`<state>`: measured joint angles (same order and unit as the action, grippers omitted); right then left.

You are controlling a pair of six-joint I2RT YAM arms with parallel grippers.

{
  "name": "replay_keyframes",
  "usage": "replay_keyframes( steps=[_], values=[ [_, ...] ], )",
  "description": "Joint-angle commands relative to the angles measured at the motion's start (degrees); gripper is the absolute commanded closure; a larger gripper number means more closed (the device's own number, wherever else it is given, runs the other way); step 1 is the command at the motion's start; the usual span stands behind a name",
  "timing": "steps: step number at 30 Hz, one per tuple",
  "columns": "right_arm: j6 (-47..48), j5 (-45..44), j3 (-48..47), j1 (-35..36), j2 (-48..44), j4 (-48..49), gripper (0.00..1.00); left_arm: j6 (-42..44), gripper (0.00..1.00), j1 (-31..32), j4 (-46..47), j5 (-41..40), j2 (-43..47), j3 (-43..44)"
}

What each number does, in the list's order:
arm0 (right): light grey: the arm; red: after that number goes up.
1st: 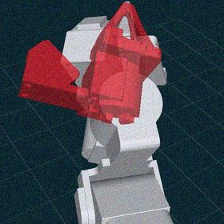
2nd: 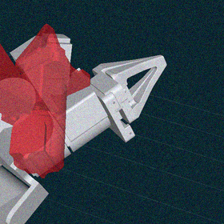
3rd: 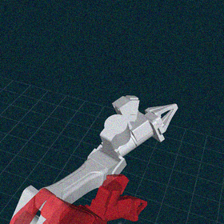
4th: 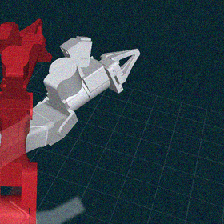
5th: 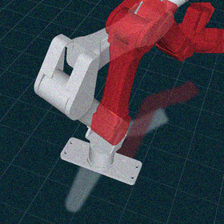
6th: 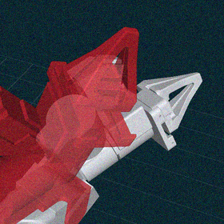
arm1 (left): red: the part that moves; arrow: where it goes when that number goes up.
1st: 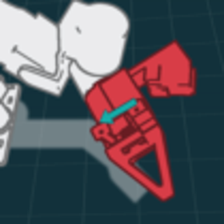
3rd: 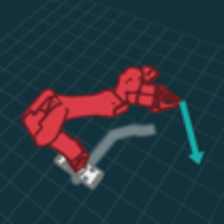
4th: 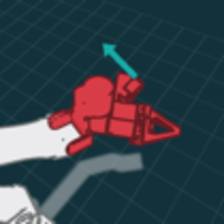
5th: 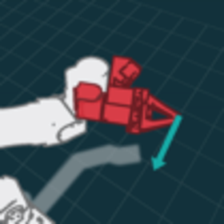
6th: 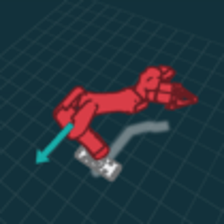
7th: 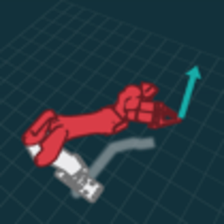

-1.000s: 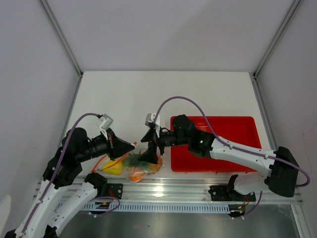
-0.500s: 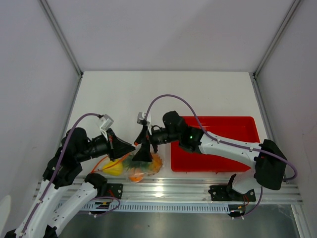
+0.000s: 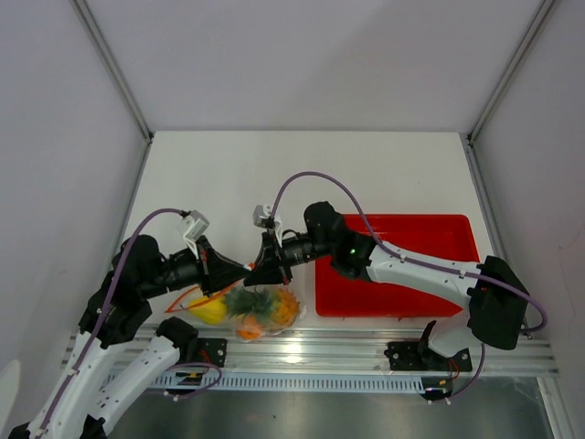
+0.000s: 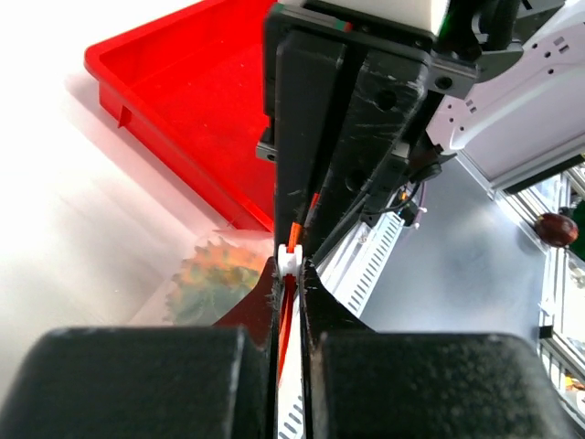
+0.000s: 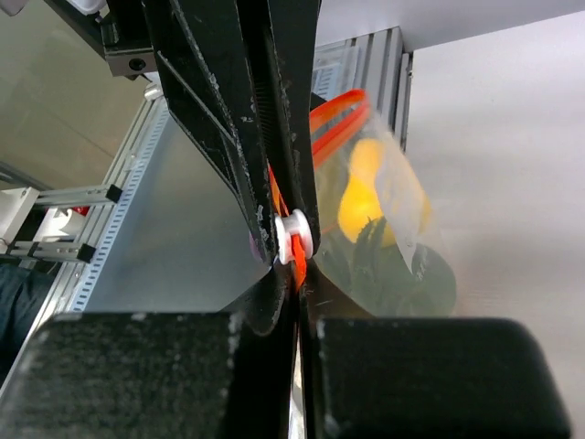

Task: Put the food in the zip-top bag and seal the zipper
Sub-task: Zip the zipper food storage bag at the center of the board.

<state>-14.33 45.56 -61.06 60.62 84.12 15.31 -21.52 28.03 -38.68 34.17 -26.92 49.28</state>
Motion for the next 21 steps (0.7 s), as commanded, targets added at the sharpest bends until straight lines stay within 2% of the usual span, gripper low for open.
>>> replay_keyframes(
  steps=[1,7,12,15,16,19,20,21],
  values=[
    [-1.05,1.81,-1.35,0.20,0.43,5.34,1.00,0.25,1.00,0.36,1.76,0.99,-0.42,0.91],
    [-1.75,0.76,0.06,0.20,0.35,5.78,1.00,0.07,0.99,0.36,2.02,0.81,-0.24,0.65],
    [-7.11,-6.70,3.22,-0.94,-1.49,11.73,1.00,-0.28,0.99,0.36,1.50,-0.68,-0.24,0.64],
    [-10.98,-10.83,6.47,-1.29,-3.95,16.49,1.00,-1.07,0.84,0.36,-0.08,-4.46,0.11,0.38],
    [-13.16,-12.32,7.87,-1.47,-4.92,17.72,1.00,-1.16,0.83,0.36,-0.26,-4.99,0.46,0.29],
    [-17.64,-15.49,10.94,-1.65,-6.94,22.91,1.00,-1.51,0.87,0.36,-0.17,-6.13,1.25,-0.41],
    [-18.88,-16.81,12.18,-1.73,-7.21,25.18,1.00,-1.60,0.94,0.36,0.18,-5.79,1.43,-0.76],
    [-19.85,-16.82,12.19,-1.73,-7.65,26.34,1.00,-1.60,0.96,0.36,0.27,-5.52,1.43,-0.76]
  ],
)
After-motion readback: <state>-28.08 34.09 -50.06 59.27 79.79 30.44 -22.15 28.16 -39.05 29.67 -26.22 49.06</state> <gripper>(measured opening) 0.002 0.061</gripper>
